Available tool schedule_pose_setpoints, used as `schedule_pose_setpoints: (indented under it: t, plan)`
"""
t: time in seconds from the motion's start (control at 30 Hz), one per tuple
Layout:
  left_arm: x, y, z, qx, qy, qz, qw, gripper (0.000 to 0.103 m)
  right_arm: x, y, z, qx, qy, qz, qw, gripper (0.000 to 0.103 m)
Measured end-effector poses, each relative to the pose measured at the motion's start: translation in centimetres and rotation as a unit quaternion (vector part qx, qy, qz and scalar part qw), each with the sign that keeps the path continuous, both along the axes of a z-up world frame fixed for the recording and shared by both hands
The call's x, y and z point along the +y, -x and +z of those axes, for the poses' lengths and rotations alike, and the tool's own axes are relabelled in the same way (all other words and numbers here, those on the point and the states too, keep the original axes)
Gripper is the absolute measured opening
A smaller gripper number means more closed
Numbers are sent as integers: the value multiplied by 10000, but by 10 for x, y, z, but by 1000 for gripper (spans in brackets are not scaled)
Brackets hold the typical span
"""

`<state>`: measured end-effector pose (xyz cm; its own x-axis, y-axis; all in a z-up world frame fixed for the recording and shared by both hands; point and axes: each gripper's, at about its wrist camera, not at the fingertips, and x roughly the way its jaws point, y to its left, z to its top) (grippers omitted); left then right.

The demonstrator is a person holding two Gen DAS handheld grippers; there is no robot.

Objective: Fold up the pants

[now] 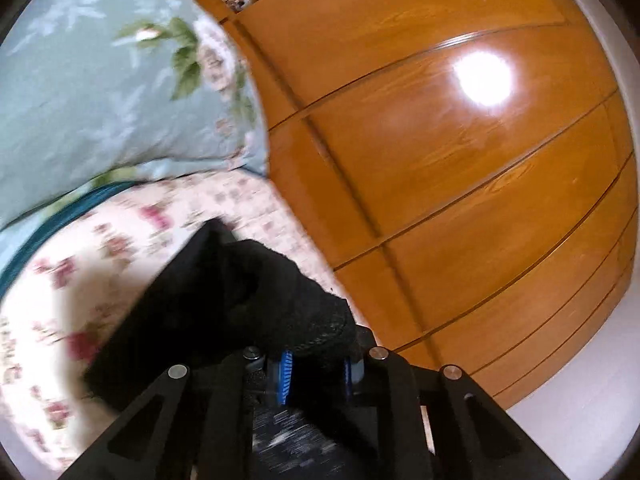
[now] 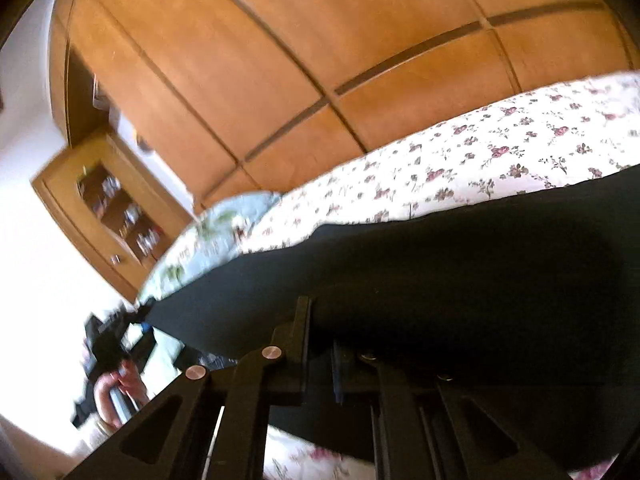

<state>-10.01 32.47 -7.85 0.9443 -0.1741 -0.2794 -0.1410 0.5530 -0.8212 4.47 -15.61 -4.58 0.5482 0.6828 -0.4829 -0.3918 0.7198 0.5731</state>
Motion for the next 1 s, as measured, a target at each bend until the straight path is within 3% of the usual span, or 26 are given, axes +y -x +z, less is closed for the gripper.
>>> schedule_pose_setpoints:
  t: [0.13,0.17,0.23,0.3,0.43,0.57,0.67,0.77,0.83,0.93,1.0]
  plan:
    - [-1,2,-48,836,-58,56,9965,18,6,2,-39,570,317,88,9978,9]
    - [-1,6,-54,726,5,58,9973,18,7,1,-53,783,317,97,9964,9]
    - [-2,13,-55,525,-8,154,9985,21,4,3,-60,801,264,87,9964,8]
    - [-5,15,-50,518,-46,112,9986,19,5,3,-56,724,316,115,9968,9]
    - [-3,17,-32,28,-10,199,9998,14,1,6,-46,627,87,133,9979,9]
    - [-10,28,-20,-74,-202,180,9996,12,-2,19,-32,297,52,262,9992,9]
    - [-14,36,-29,263,-365,216,9988,11,-2,24,-38,355,58,348,9987,9]
    - [-11,36,-56,787,-253,327,9960,10,-2,19,-52,662,66,329,9972,9]
    - [-11,40,-63,731,-188,377,9964,11,-1,18,-59,791,57,314,9964,8]
    - [-13,38,-56,891,-173,422,9950,14,-1,19,-57,747,99,312,9967,10]
    - [-16,40,-44,1162,-221,612,9911,23,-1,21,-52,670,159,326,9971,20]
